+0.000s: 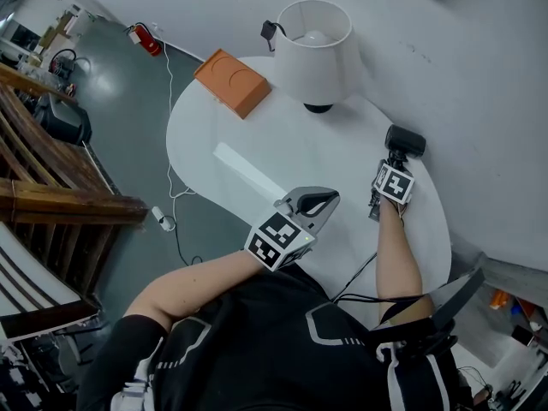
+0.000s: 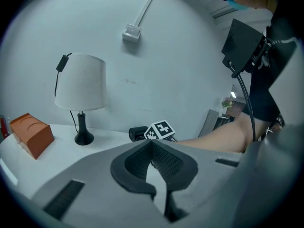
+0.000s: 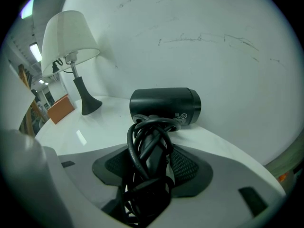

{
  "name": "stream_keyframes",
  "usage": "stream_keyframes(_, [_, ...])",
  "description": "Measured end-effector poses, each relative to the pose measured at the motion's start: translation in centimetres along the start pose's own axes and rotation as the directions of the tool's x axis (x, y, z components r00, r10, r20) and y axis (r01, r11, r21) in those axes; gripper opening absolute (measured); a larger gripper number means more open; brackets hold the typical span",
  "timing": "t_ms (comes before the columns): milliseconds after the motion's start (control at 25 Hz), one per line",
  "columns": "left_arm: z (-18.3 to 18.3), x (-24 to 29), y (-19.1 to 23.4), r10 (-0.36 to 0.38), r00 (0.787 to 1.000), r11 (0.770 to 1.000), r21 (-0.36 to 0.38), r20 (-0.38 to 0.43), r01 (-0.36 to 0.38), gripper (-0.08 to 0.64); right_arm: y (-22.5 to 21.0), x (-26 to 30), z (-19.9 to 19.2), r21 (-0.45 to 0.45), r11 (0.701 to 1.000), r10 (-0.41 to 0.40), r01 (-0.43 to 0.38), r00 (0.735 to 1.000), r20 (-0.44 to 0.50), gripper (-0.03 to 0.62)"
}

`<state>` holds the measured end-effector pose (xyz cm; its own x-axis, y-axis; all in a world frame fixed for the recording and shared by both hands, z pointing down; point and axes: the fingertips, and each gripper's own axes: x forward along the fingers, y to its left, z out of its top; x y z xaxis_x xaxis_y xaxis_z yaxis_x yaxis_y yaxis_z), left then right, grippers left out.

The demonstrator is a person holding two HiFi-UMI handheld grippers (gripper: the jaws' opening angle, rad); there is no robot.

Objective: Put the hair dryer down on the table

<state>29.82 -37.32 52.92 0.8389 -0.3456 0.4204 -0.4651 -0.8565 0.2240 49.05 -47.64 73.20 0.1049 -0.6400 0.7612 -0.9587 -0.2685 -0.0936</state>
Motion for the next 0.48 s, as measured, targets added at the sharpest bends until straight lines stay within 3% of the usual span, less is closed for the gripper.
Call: stream_keyframes(480, [-0.5,-1.8,-0.6,-0.004,1.000,1.000,0.008,0.017,0.004,0.006,0.2,0.2,0.0,-0.017,1.000,-0.005,0.005,1.000,-0.006,0.250])
